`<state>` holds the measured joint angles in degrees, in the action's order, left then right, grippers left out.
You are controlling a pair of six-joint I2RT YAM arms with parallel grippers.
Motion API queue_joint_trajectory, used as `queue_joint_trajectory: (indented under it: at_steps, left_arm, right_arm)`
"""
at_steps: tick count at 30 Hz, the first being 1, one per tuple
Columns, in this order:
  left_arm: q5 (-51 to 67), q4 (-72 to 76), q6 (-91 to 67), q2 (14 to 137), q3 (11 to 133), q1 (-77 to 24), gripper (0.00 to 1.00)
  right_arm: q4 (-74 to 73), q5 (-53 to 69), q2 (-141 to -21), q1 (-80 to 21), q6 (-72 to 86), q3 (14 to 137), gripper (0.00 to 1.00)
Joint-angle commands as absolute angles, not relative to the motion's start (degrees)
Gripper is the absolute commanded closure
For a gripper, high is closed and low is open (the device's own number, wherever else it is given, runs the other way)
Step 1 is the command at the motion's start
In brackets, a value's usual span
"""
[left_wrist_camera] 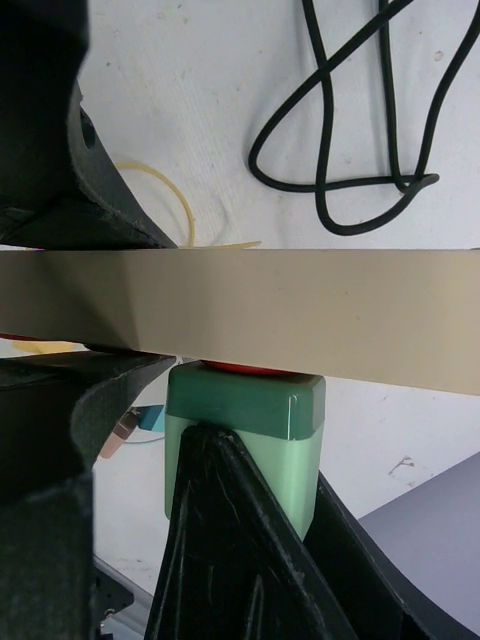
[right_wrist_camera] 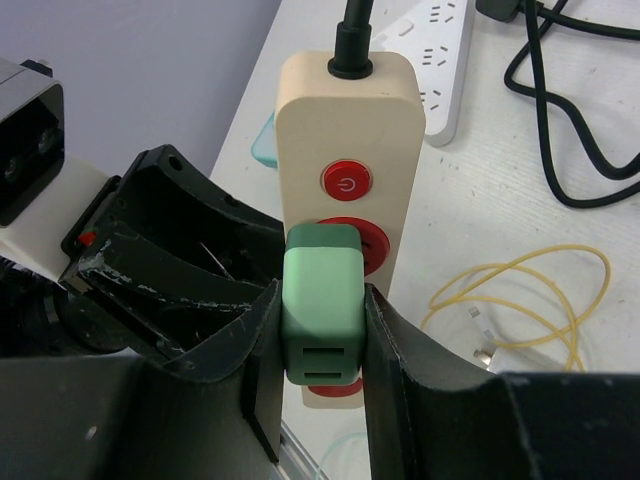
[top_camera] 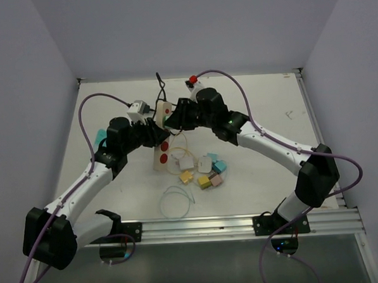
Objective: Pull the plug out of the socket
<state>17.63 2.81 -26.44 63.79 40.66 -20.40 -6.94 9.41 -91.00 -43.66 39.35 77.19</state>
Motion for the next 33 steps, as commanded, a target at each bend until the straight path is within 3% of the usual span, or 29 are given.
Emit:
queue_joint_trajectory:
  at_steps: [1,18,23,33]
  left_arm:
    - [-6.7,-4.2,-30.8,66.4,40.7,-14.9,1.00]
    - [-19.8,-7.7,-30.5,68.8,47.4,-14.8,1.00]
    - [-14.3,-4.1,-27.7,66.2,46.8,-14.8,1.00]
    - [4.1,-1.8,-20.4,67.4,46.6,-14.8,1.00]
  right_arm:
    - [-11.2,9.8,-79.9,-43.3,38.4,78.3,1.00]
    - [-23.5,7.2,-66.8,-43.2,37.4,75.0,1.00]
    - [-25.0,8.3,-67.5,-43.2,35.7,73.7,1.00]
    - [-14.4,24.7,-81.2,-43.1,32.8,62.1,1.00]
